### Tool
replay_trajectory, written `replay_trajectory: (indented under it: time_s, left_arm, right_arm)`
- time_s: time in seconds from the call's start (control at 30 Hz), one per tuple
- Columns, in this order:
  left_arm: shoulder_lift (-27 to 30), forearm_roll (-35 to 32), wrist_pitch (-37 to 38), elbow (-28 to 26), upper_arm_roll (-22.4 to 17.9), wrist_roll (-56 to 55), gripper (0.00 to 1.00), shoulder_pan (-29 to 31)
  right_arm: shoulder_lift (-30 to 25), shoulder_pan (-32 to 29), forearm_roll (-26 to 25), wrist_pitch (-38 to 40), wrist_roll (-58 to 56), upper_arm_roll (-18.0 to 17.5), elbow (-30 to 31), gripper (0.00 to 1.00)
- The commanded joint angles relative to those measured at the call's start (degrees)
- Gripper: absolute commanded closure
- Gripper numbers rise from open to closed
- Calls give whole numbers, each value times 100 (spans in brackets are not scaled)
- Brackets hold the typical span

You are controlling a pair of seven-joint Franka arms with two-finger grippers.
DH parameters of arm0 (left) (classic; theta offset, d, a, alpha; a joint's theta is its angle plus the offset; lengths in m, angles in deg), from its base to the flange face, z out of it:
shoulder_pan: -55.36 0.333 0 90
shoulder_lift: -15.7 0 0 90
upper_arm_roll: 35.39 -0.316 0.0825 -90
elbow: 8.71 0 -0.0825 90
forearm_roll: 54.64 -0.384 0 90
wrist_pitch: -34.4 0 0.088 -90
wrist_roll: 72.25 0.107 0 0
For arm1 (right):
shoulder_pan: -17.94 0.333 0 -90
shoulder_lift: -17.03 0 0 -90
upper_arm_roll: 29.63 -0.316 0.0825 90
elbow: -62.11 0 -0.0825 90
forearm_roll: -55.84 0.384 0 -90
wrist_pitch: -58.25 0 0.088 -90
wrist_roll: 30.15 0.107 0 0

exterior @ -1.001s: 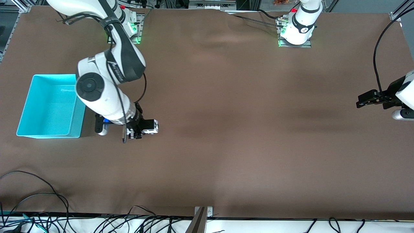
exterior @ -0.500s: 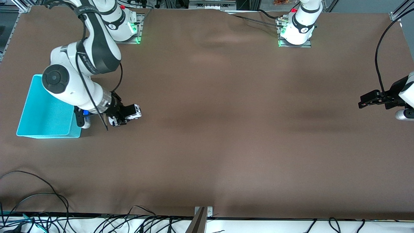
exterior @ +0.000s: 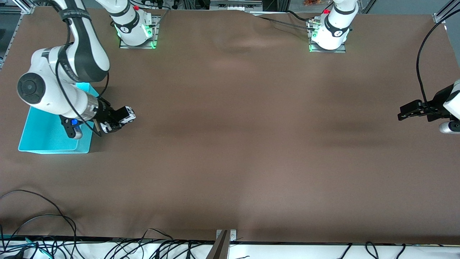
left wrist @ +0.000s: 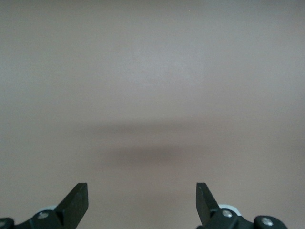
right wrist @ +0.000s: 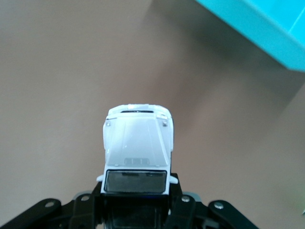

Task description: Wind and store white jeep toy

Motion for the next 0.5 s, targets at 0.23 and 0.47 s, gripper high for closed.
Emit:
replay_trajectory:
  time_s: [0.23, 0.47]
  left_arm:
    - [27, 177, 53, -28, 12, 96, 0, 54]
    - [27, 177, 61, -55, 12, 96, 0, 54]
  right_arm:
    - [-306, -593, 120, -2, -1571, 117, 380, 100]
    - [-306, -593, 111, 7, -2775, 591, 564, 100]
